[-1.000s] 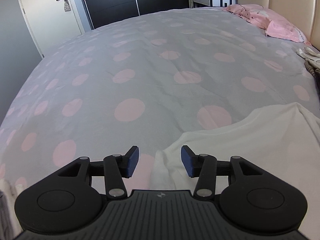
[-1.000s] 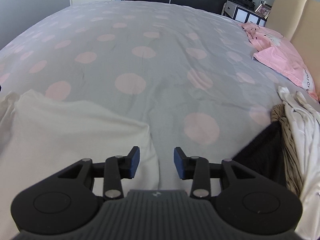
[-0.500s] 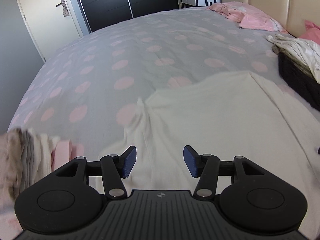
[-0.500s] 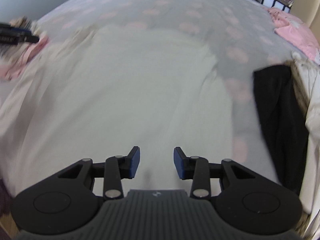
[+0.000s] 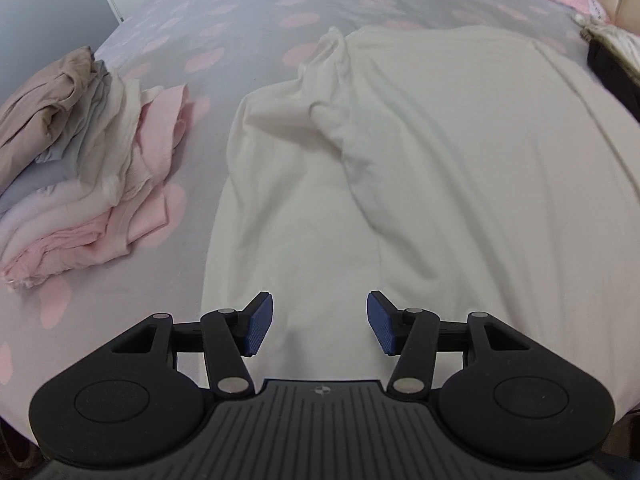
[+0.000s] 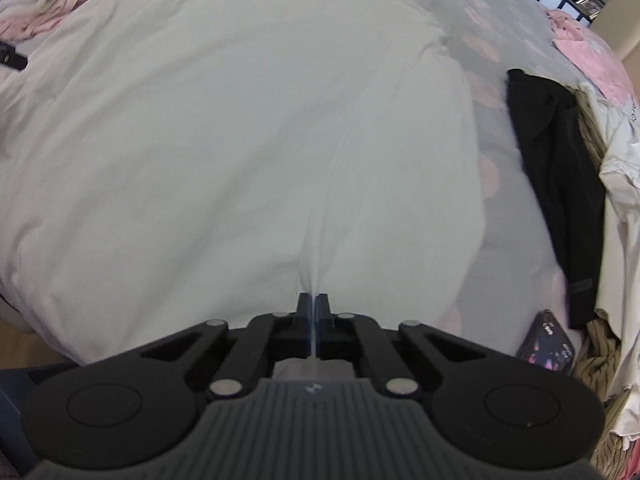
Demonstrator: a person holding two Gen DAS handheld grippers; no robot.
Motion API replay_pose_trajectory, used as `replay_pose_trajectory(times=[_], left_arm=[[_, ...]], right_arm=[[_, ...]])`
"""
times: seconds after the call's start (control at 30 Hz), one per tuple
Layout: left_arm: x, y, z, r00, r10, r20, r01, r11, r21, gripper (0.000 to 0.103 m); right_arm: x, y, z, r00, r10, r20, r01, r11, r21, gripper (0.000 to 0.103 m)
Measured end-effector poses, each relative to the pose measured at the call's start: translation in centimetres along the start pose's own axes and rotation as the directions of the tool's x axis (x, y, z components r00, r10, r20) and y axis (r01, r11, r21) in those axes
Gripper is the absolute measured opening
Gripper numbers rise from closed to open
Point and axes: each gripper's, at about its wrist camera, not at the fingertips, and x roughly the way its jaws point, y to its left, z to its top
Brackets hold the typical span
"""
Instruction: Fold clothes
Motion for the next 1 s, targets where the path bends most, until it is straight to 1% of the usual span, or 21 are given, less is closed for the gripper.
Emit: replay_pose_trajectory(times=[0.13, 0.3, 0.4, 0.53, 0.63, 0.7, 0.77, 0.87, 0.93, 1.0], left_arm=[[0.1, 0.6, 0.1, 1.0, 0.003, 0.001, -0.003, 0.999, -0.034, 0.05], [0.4, 0.9, 0.4, 1.0, 0.0, 0.004, 0.001, 0.998, -0.059, 0.05], [0.7, 0.9, 0.8, 1.0, 0.002, 0.002, -0.002, 0.998, -0.067, 0.05], [1.4, 1.3, 1.0, 1.0, 0.017, -0.017, -0.018, 0.996, -0.082, 0.05], [2.1, 2.1, 0.9, 0.999, 0.033, -0.042, -0.037, 0.994, -0.106, 0.05], [2.6, 2.8, 0.8, 0.997, 0.038, -0.06, -0.046, 0.991, -0.125, 0.05], [3.0, 3.4, 0.5, 0.996, 0.037, -0.078, -0.048, 0.989, -0.141, 0.051], [3.3, 4.0, 0.1, 0.995, 0.035, -0.098, -0.049, 0.988, -0.147, 0.052], [3.2, 4.3, -0.2, 0.994, 0.037, -0.103, -0.053, 0.987, -0.15, 0.056], [3.2, 4.7, -0.7, 0.993, 0.032, -0.111, -0.05, 0.986, -0.158, 0.059]], right_arm=[[-2.3, -2.3, 0.8, 1.0, -0.01, 0.013, 0.01, 0.998, 0.062, 0.001], [-5.5, -8.2, 1.9, 0.99, -0.13, 0.048, 0.122, 0.982, 0.147, 0.001], [-6.6, -13.2, 2.9, 0.972, -0.23, 0.05, 0.214, 0.952, 0.221, 0.001], [-7.4, -19.3, 4.5, 0.944, -0.324, 0.053, 0.288, 0.895, 0.34, 0.001], [-7.6, -23.2, 5.9, 0.912, -0.407, 0.046, 0.357, 0.845, 0.398, 0.001], [-7.5, -25.9, 6.6, 0.893, -0.449, 0.036, 0.389, 0.809, 0.44, 0.001], [-7.3, -28.4, 7.2, 0.878, -0.476, 0.04, 0.4, 0.779, 0.483, 0.001], [-6.1, -31.1, 7.8, 0.858, -0.511, 0.046, 0.413, 0.74, 0.53, 0.001], [-4.9, -32.0, 8.1, 0.849, -0.526, 0.045, 0.425, 0.73, 0.535, 0.001], [-3.1, -32.2, 8.4, 0.847, -0.532, 0.005, 0.451, 0.723, 0.523, 0.001]])
